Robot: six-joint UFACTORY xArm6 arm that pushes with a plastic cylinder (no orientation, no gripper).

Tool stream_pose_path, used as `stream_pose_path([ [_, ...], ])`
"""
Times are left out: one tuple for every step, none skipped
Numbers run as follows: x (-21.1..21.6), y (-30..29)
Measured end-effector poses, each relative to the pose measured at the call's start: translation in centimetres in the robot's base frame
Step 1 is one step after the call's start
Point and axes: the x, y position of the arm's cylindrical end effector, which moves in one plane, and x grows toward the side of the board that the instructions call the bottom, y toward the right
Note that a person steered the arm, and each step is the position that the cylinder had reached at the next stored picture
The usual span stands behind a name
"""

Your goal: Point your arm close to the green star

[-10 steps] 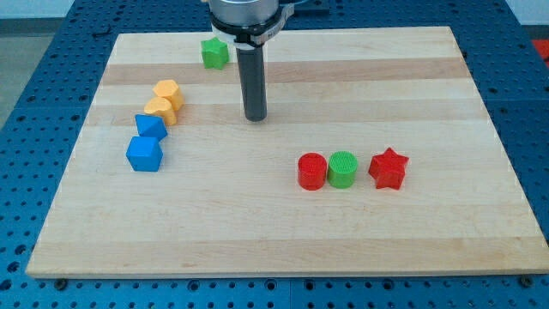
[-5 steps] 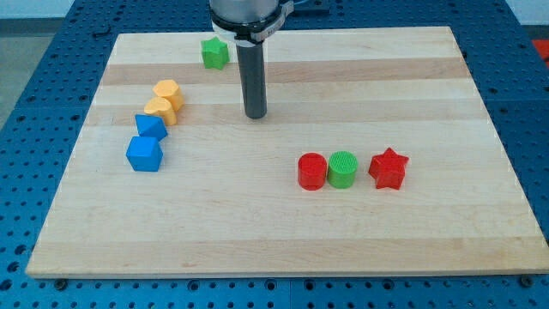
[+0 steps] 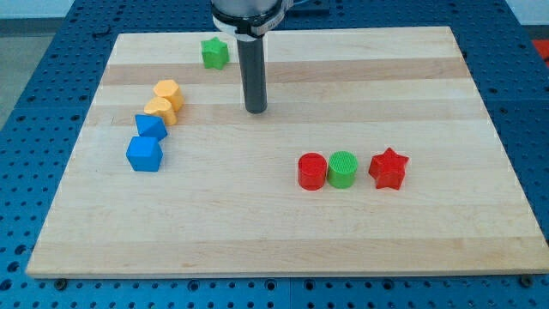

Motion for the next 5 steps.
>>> stream_pose_path([
  [-0.3,0.0],
  [-0.5,0.0],
  [-0.7,0.0],
  [-1.0,0.0],
  [-1.4,0.0],
])
